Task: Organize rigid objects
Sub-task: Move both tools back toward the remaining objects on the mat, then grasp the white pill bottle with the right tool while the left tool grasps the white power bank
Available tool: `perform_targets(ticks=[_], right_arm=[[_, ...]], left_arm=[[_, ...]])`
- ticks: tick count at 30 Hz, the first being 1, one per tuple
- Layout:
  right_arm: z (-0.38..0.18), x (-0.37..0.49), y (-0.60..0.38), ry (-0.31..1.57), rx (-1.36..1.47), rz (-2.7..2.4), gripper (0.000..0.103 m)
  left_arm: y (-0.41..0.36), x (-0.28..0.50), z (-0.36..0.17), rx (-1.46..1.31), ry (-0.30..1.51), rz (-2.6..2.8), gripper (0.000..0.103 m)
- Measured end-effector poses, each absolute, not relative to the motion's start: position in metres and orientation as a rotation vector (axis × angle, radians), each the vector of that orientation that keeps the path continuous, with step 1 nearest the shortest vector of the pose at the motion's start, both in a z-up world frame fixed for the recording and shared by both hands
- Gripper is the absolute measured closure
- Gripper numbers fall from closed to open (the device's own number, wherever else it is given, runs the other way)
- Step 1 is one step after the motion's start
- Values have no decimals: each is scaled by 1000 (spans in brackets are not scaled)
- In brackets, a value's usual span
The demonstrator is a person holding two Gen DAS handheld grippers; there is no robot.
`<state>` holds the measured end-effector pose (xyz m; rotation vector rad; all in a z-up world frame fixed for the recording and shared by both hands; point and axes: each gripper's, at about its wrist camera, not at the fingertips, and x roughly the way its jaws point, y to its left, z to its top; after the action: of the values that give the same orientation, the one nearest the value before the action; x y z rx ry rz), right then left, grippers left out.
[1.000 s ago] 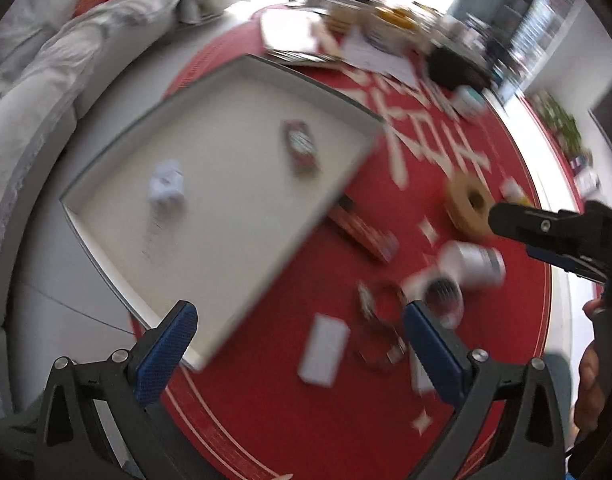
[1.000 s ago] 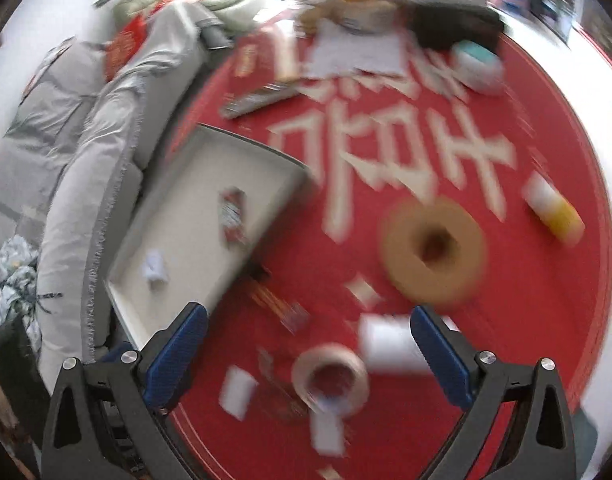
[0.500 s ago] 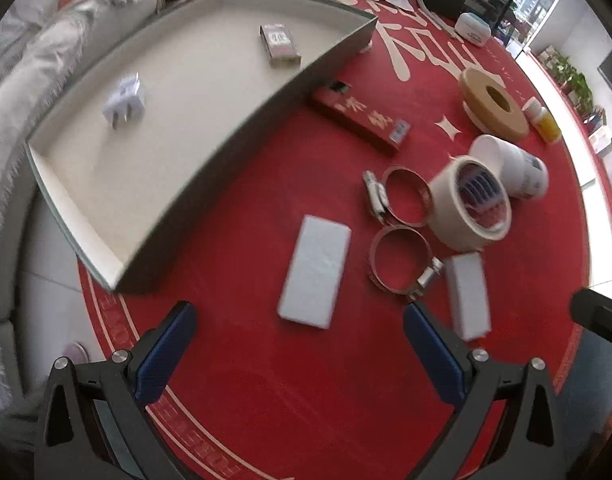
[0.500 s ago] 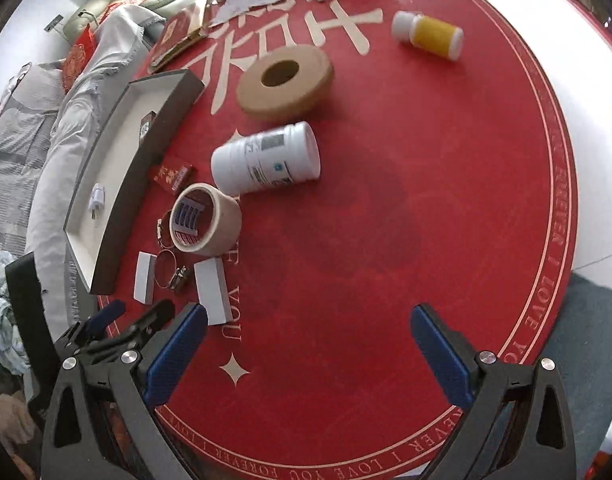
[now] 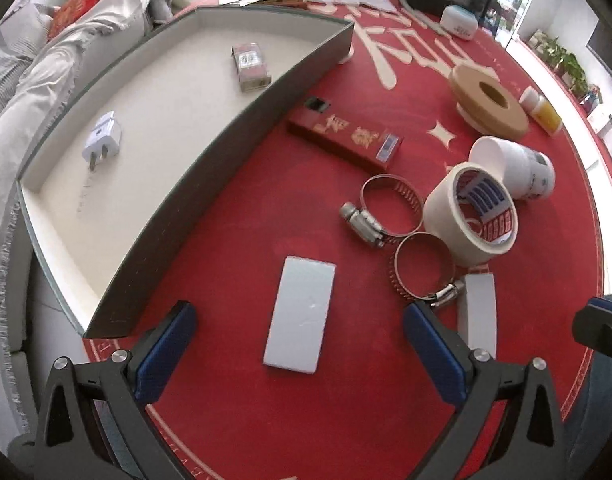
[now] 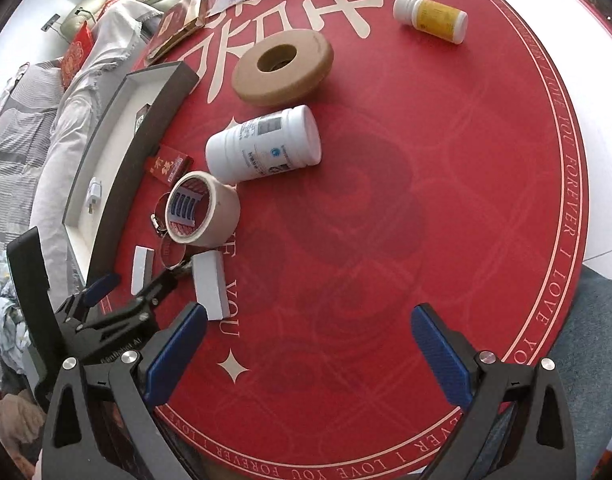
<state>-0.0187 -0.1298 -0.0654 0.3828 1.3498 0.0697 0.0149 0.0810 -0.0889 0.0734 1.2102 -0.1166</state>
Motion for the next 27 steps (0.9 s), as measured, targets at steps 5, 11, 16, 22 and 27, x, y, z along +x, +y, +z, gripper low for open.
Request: perform_targets(ticks=[5, 11, 16, 22, 27], right_arm=[[-61, 5, -125, 1322, 349, 59, 1], [-54, 56, -112, 1264, 329, 28, 1], [-66, 84, -99, 1264, 270, -4, 1], [-79, 92, -91, 1302, 186, -25, 29], [-68, 76, -112, 1283, 287, 21, 31]], left_arm=[[84, 10, -87, 82, 1179, -133, 0], [84, 8, -87, 82, 1154, -134, 0], [85, 7, -86, 76, 1148, -129, 0], [84, 8, -85, 75, 1153, -124, 0], [81, 12, -86, 72, 1172, -118, 3]])
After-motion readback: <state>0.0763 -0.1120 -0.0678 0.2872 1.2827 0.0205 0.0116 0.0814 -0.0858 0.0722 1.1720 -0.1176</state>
